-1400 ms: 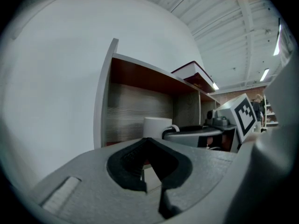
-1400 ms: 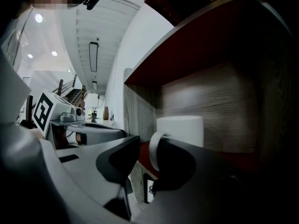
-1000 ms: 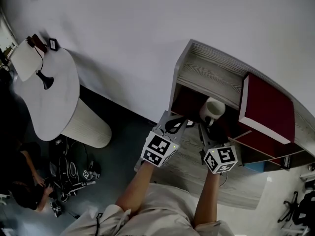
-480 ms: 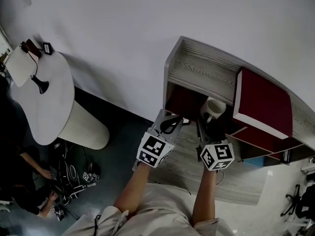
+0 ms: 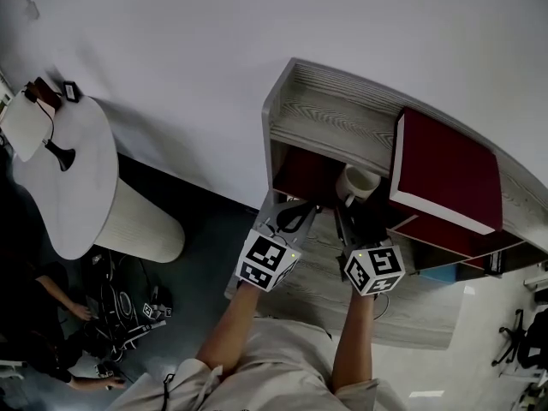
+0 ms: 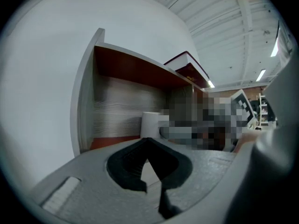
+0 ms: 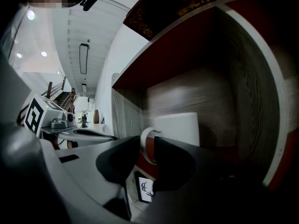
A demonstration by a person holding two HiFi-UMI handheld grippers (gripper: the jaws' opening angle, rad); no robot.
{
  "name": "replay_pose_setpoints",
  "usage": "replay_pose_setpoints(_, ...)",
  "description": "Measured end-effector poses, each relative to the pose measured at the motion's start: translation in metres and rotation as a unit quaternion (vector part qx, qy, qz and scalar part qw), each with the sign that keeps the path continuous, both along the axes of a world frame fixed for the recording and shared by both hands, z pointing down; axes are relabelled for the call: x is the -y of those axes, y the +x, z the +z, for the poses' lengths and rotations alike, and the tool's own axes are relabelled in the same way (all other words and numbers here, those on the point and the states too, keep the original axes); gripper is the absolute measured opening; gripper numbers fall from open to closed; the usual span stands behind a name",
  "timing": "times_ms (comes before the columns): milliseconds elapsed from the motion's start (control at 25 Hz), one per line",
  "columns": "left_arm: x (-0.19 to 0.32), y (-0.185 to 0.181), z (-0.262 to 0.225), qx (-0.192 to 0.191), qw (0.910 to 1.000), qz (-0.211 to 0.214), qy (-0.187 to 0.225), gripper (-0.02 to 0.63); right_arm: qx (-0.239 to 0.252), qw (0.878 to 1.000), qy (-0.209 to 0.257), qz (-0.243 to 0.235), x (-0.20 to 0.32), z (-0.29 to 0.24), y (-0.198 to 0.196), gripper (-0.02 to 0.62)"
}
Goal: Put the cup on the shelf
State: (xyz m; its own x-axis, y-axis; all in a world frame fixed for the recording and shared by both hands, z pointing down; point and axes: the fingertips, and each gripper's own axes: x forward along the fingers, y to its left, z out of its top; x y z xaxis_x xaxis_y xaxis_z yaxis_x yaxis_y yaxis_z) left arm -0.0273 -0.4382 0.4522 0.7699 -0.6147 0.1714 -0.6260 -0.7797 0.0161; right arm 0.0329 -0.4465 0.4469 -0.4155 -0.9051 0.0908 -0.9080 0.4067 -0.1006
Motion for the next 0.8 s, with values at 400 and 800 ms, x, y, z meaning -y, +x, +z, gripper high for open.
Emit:
replay_pose_setpoints(400, -0.005, 0.009, 0.000, -0.003, 1.0000, 0.002, -0.002, 0.009, -0.009, 1.000, 0.005, 0.022, -0.005, -0.001, 0.014, 0.107)
replay_pose_setpoints(800, -0.018, 0.000, 0.000, -0.009, 0.9999, -0.010, -0.007, 0.009, -0.009, 0.995, 0.008, 0.102, -0.011, -0.001, 0.040, 0.094)
